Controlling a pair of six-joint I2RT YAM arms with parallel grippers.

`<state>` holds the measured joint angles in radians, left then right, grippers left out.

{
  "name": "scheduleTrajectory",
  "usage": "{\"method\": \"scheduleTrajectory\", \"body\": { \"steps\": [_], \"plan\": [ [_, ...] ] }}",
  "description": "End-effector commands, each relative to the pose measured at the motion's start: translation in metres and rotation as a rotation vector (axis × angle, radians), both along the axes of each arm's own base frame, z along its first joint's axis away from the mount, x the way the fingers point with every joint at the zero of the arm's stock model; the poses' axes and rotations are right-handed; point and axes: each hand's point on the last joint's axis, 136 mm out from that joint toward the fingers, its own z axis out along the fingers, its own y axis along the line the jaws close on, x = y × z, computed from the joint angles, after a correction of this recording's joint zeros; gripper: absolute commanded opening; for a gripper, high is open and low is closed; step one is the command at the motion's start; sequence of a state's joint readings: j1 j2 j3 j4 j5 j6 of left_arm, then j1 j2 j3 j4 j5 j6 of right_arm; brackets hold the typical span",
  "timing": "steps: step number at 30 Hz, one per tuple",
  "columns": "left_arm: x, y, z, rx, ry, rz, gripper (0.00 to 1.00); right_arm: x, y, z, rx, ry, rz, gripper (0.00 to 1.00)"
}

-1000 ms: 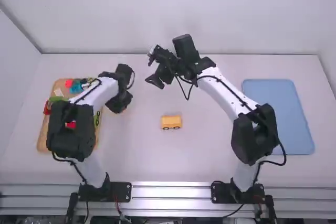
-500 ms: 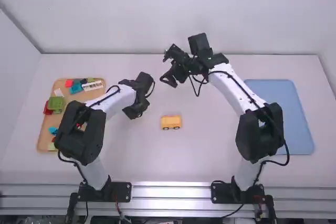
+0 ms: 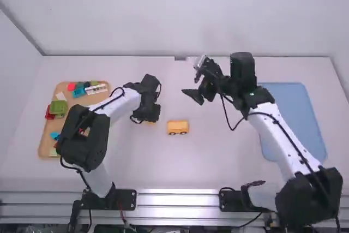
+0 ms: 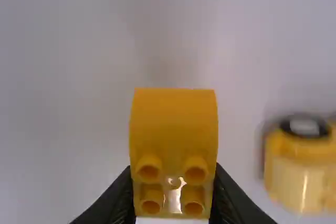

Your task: Assemble lego blocks to make yellow taxi

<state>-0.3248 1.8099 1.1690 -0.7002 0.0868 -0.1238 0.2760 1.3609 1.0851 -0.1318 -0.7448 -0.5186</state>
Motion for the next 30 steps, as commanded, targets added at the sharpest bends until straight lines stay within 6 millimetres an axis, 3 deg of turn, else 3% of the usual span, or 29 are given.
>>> {"method": "scheduleTrajectory", "body": {
  "steps": [1, 2, 3, 4, 5, 14, 17, 20, 22, 23, 24, 27, 30],
  "plan": [
    [-0.016, -0.007, -0.001, -0.028, -0.016, -0.493, 0.18, -0.022, 0.0, -0.004, 0.061, 0.032, 0.03, 0.98],
    [-0.016, -0.007, -0.001, -0.028, -0.016, -0.493, 0.18, -0.022, 0.0, -0.004, 0.061, 0.032, 0.03, 0.98],
    [-0.017, -0.001, -0.004, 0.01, -0.024, -0.605, 0.16, -0.026, 0.0, -0.003, 0.077, 0.014, 0.026, 0.98],
    [-0.017, 0.003, -0.005, 0.038, -0.032, -0.667, 0.05, -0.029, 0.0, -0.003, 0.085, 0.004, 0.025, 0.98],
    [-0.016, 0.007, -0.009, 0.069, -0.044, -0.754, 0.02, -0.035, 0.0, -0.001, 0.097, -0.012, 0.028, 0.98],
    [-0.032, 0.017, -0.038, 0.129, -0.104, -1.406, 0.02, -0.053, 0.003, 0.007, 0.112, -0.048, 0.056, 0.98],
    [-0.031, 0.016, -0.044, 0.143, -0.134, -1.472, 0.03, -0.053, 0.003, 0.007, 0.112, -0.047, 0.055, 0.98],
    [-0.022, 0.013, -0.049, 0.168, -0.191, -1.464, 0.11, -0.053, 0.003, 0.007, 0.113, -0.046, 0.059, 0.98],
    [-0.015, 0.011, -0.05, 0.18, -0.231, -1.421, 0.27, -0.053, 0.003, 0.007, 0.114, -0.044, 0.058, 0.98],
    [-0.015, 0.011, -0.05, 0.18, -0.231, -1.421, 0.27, -0.053, 0.003, 0.007, 0.114, -0.044, 0.058, 0.98],
    [-0.012, 0.009, -0.05, 0.179, -0.247, -1.42, 0.98, -0.053, 0.003, 0.008, 0.124, -0.031, 0.052, 0.98],
    [-0.014, 0.003, -0.044, 0.144, -0.251, -1.46, 0.99, -0.052, 0.003, 0.009, 0.125, -0.033, 0.051, 0.98],
    [-0.02, -0.002, -0.023, 0.079, -0.237, -1.461, 0.99, -0.052, 0.002, 0.009, 0.124, -0.038, 0.048, 0.98]
  ]
}}
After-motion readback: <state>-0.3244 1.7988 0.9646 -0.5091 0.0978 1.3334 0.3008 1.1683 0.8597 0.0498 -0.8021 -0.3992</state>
